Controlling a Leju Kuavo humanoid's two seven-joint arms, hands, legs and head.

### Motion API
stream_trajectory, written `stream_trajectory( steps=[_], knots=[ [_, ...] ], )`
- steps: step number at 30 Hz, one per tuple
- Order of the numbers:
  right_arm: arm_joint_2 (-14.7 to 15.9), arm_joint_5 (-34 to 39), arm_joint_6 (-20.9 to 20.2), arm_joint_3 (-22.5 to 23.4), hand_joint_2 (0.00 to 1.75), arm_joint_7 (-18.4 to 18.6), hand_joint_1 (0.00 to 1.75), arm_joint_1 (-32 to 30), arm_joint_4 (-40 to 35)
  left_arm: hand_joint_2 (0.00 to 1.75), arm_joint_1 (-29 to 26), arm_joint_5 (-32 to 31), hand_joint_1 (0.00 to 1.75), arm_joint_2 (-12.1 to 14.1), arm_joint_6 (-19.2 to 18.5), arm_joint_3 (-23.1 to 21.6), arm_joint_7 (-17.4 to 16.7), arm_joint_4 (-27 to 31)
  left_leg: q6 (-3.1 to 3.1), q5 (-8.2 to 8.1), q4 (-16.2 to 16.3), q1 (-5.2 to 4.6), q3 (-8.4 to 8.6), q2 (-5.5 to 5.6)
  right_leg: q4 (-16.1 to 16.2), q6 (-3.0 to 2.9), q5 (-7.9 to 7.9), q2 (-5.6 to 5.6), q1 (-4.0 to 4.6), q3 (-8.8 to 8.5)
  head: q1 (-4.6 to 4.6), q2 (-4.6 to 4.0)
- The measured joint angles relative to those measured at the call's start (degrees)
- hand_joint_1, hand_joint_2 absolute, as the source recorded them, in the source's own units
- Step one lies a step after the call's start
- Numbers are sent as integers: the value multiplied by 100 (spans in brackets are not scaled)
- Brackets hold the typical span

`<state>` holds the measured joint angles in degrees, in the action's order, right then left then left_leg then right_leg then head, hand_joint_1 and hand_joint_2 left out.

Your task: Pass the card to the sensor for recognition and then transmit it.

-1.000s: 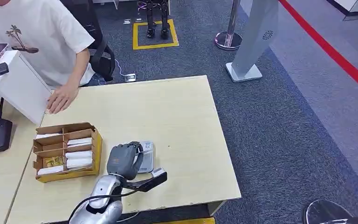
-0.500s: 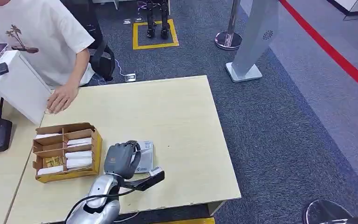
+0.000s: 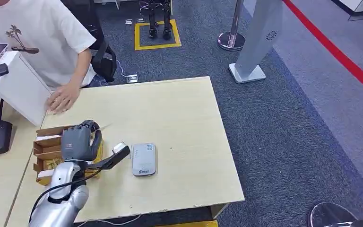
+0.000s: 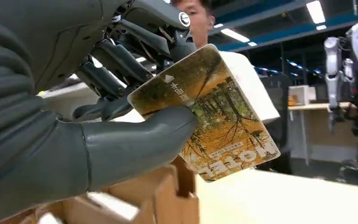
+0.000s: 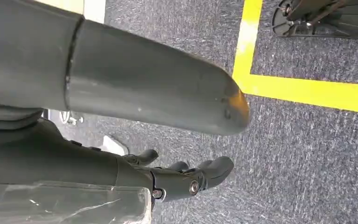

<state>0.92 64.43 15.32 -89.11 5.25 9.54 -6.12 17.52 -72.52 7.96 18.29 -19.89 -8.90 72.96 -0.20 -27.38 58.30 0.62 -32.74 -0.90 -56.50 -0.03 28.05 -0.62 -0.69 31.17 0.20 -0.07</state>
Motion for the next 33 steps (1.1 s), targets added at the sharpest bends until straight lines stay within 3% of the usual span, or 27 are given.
stream_trajectory(
  steps=[7, 20, 33],
  knots=[
    [-2, 37, -33, -2, 0, -39, 0, -68, 0, 175, -113, -116, 175, 415, 122, 421, -30, 273, 0, 0, -2, 1, 0, 0, 0, 0, 1, 1, 0, 0, 0, 0],
    [-11, 210, -46, 0, 0, -68, 0, -194, 0, 175, -911, -223, 175, 1034, 208, 1292, -42, 1076, 0, -1, -5, 1, -1, -1, 0, -1, 3, 1, 0, 1, 0, 0],
    [-24, 343, -55, 0, 0, -96, 0, -207, 0, 175, -1448, -288, 175, 1338, -35, 1853, 46, 1679, 0, 0, -5, 1, -1, -1, 0, -1, 3, 0, 0, 1, 0, 0]
  ],
)
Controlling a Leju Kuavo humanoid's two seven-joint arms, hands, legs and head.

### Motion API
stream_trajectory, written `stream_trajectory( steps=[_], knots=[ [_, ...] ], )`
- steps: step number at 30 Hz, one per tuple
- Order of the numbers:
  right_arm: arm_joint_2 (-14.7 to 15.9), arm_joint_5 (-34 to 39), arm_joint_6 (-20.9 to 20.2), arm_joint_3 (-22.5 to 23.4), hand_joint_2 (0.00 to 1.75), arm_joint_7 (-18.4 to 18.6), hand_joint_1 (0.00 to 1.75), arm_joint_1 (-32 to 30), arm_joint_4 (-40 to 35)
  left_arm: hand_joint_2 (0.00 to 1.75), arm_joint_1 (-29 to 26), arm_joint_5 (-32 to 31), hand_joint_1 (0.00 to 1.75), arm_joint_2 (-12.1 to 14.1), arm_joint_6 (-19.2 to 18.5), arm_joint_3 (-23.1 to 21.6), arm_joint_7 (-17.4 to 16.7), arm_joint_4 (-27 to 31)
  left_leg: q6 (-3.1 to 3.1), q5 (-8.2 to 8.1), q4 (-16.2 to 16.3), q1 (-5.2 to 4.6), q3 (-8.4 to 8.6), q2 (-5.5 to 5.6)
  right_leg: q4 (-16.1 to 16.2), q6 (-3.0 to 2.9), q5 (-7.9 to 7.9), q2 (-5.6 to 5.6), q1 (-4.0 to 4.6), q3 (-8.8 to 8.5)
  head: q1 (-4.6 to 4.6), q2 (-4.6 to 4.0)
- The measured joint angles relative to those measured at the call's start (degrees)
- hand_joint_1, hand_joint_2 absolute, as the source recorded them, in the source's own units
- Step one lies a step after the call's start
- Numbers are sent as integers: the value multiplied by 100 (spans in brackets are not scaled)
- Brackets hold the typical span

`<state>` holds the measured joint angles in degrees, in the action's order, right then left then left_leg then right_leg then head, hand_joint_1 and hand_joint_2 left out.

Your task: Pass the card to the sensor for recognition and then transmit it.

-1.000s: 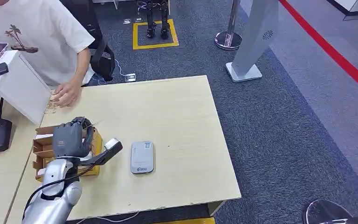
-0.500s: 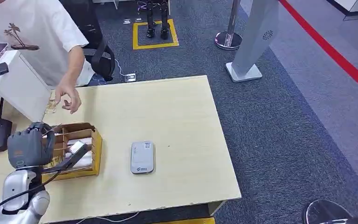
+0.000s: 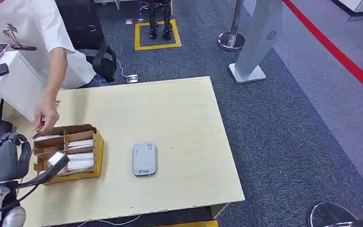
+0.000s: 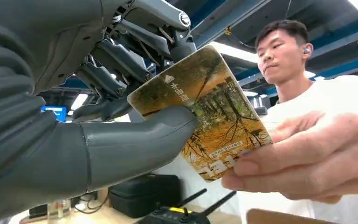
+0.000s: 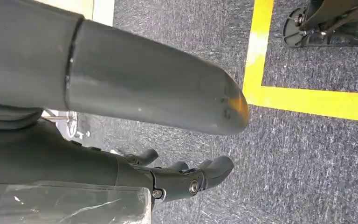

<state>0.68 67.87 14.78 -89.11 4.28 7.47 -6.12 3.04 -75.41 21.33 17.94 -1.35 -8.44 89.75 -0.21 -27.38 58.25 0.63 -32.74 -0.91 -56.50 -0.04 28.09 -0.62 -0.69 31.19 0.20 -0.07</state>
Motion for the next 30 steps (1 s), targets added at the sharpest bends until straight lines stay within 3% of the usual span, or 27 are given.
stream_trajectory(
  steps=[11, 12, 19, 20, 28, 29, 30],
  knots=[
    [0, 94, 9, 0, 0, -48, 0, -4, 0, 175, -27, 61, 173, 92, -157, 149, 55, 232, 0, 0, 0, 0, 0, 0, 0, 0, 0, 0, 0, 0, 0, 0],
    [-2, 101, 9, 2, 0, -48, 0, -3, 0, 175, -28, 72, 0, 94, -157, 155, 55, 245, 0, 0, 0, 0, 0, 0, 0, 0, 0, 0, 0, 0, 0, 0],
    [-2, 155, 26, 2, 0, -66, 0, -3, 0, 175, -21, 105, 0, 90, -162, 173, 79, 275, 0, 0, 0, 0, 0, 0, 0, 0, 0, 0, 0, 1, 0, 0],
    [-2, 157, 26, 2, 0, -66, 0, -3, 0, 0, -20, 116, 0, 90, -155, 175, 79, 275, 0, 0, 0, 0, 0, 0, 0, 0, 0, 0, 0, 1, 0, 0],
    [-2, 188, 33, 2, 0, -70, 0, -3, 0, 0, -18, 199, 0, 35, -63, 208, 87, 308, 0, 0, 0, 0, 0, 0, 0, -1, 0, 0, 0, 1, 0, 0],
    [-2, 190, 33, 2, 0, -70, 0, -3, 0, 175, -17, 205, 0, 30, -48, 212, 92, 319, 0, 0, 0, 0, 0, 0, 0, 0, 0, 0, 0, 1, -2, 0],
    [-2, 197, 33, 2, 0, -70, 0, -3, 0, 175, -18, 208, 0, 28, -39, 212, 98, 330, -1, 0, 0, 0, 0, 0, 0, 0, 0, 0, 0, 0, 0, 0]
  ],
)
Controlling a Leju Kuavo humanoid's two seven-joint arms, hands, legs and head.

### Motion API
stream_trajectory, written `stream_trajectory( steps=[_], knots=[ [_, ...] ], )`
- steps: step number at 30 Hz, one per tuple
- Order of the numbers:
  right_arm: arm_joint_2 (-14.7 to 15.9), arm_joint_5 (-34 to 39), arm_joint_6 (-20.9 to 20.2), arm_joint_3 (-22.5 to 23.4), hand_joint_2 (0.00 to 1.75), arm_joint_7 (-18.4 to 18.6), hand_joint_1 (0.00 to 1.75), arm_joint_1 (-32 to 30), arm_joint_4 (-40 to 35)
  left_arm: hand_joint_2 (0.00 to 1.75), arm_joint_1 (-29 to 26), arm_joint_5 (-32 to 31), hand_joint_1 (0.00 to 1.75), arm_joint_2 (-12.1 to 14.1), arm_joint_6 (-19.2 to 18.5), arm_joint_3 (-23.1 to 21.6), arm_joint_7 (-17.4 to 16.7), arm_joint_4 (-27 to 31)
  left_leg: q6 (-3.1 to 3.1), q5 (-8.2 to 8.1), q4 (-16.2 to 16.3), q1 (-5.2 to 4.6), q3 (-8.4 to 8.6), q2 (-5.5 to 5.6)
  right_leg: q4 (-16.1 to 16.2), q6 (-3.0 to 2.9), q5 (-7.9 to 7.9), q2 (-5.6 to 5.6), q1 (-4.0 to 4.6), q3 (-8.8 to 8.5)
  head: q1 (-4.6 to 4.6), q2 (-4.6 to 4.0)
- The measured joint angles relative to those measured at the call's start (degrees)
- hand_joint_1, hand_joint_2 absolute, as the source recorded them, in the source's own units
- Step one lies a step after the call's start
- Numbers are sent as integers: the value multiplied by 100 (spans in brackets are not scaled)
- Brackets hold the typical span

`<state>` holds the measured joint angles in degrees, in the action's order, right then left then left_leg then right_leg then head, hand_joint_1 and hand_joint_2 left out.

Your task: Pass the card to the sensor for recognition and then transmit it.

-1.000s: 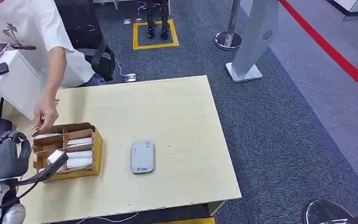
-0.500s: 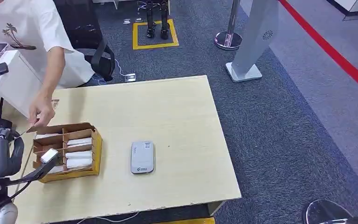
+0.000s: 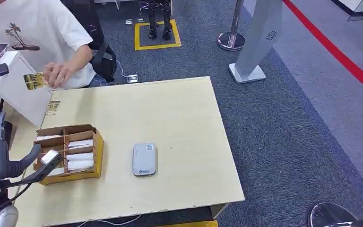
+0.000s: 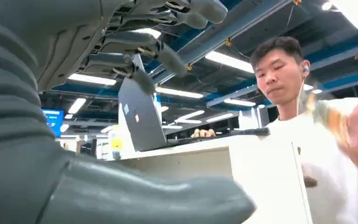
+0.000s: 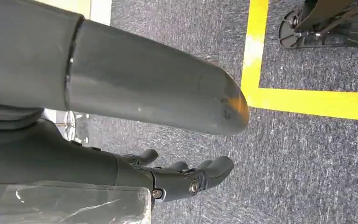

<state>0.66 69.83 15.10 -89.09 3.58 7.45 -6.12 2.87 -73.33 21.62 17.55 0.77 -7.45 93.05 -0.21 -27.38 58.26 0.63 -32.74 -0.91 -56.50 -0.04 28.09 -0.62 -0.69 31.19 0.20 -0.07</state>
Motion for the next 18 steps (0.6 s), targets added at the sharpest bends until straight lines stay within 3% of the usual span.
stream_trajectory(
  steps=[8, 18],
  knots=[
    [0, 107, 0, 2, 0, -2, 0, -4, 0, 175, -179, -79, 0, -24, -102, 2, 59, 183, 0, 0, 0, 0, 0, 0, 0, 0, 0, 1, 0, 0, 0, 0],
    [0, 280, 61, 17, 0, -7, 0, -33, 0, 175, -808, -173, 0, -28, -650, -37, -77, 645, 0, -1, 0, 0, -1, -1, 1, 0, 1, 0, 0, 1, 0, 0]
  ],
)
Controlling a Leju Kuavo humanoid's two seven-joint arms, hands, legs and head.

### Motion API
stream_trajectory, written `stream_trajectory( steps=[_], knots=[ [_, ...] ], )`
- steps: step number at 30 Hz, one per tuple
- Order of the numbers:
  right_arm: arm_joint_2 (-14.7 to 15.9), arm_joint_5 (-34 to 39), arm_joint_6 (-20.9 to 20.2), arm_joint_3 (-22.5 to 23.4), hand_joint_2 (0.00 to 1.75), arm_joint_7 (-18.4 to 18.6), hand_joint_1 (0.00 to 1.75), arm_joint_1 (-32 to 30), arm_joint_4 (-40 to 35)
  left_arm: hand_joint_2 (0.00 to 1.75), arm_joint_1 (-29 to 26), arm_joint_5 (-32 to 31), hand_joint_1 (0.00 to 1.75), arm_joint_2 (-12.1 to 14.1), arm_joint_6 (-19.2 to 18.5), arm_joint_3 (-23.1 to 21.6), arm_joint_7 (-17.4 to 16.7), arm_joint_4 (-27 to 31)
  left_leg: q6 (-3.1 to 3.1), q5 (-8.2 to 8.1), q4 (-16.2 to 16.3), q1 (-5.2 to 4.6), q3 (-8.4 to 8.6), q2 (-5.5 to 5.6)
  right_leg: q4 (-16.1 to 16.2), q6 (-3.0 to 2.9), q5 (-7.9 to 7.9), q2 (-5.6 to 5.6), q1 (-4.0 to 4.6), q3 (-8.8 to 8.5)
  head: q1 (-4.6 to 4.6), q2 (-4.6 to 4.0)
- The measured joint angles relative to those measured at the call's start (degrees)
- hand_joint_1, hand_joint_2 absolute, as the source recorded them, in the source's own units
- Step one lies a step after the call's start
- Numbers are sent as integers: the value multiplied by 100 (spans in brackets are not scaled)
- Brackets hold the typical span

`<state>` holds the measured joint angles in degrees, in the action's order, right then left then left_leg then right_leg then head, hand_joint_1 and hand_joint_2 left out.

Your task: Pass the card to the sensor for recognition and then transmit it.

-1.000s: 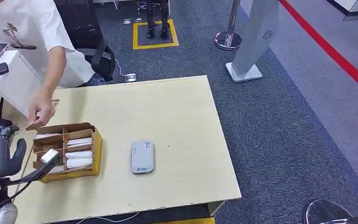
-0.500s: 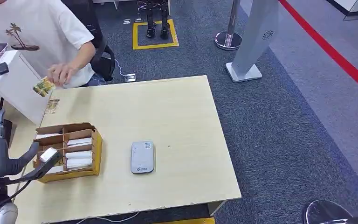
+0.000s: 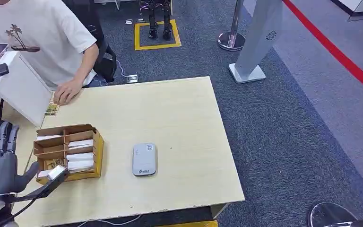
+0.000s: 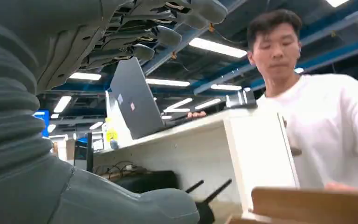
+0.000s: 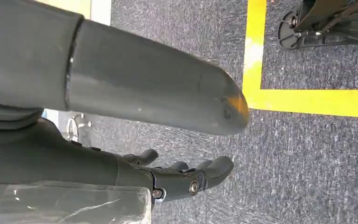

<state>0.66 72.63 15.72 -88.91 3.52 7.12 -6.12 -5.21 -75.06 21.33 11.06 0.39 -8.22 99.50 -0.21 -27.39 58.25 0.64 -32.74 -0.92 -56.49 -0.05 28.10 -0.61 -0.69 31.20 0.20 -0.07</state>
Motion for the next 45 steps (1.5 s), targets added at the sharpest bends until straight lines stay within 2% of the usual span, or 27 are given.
stream_trajectory(
  steps=[4, 15, 27, 35, 45],
  knots=[
    [0, 59, 9, 2, 0, -4, 0, -15, 2, 175, -250, 55, 0, 46, -284, -18, -61, 194, 0, 0, 0, 0, 0, 0, 0, -1, 1, 0, 0, 0, -2, 0],
    [0, 120, 9, 2, 0, -15, 0, -20, 2, 175, -561, 190, 0, 46, -476, -112, -118, 365, 0, 0, 0, 0, 1, 1, 0, -1, 0, -1, 0, 0, 0, 0],
    [0, 107, 0, 2, 0, -9, 0, -17, 2, 175, -383, 553, 0, 2, -741, -422, 2, 297, 0, 0, 0, 0, 1, 1, 0, -1, 0, -1, 0, 0, 0, 0],
    [0, 98, 0, 0, 0, -15, 0, -13, 2, 175, -154, 658, 0, -33, -804, -684, 68, 138, 0, 0, 0, 0, 1, 1, 0, -1, 0, -1, 0, 0, 0, 0],
    [0, 98, 0, -4, 0, -11, 0, -13, 2, 175, -55, 756, 0, -48, -863, -804, 72, 24, 0, 0, 0, 0, 1, 1, 0, -1, 0, -1, 0, 0, 0, 0]
  ],
)
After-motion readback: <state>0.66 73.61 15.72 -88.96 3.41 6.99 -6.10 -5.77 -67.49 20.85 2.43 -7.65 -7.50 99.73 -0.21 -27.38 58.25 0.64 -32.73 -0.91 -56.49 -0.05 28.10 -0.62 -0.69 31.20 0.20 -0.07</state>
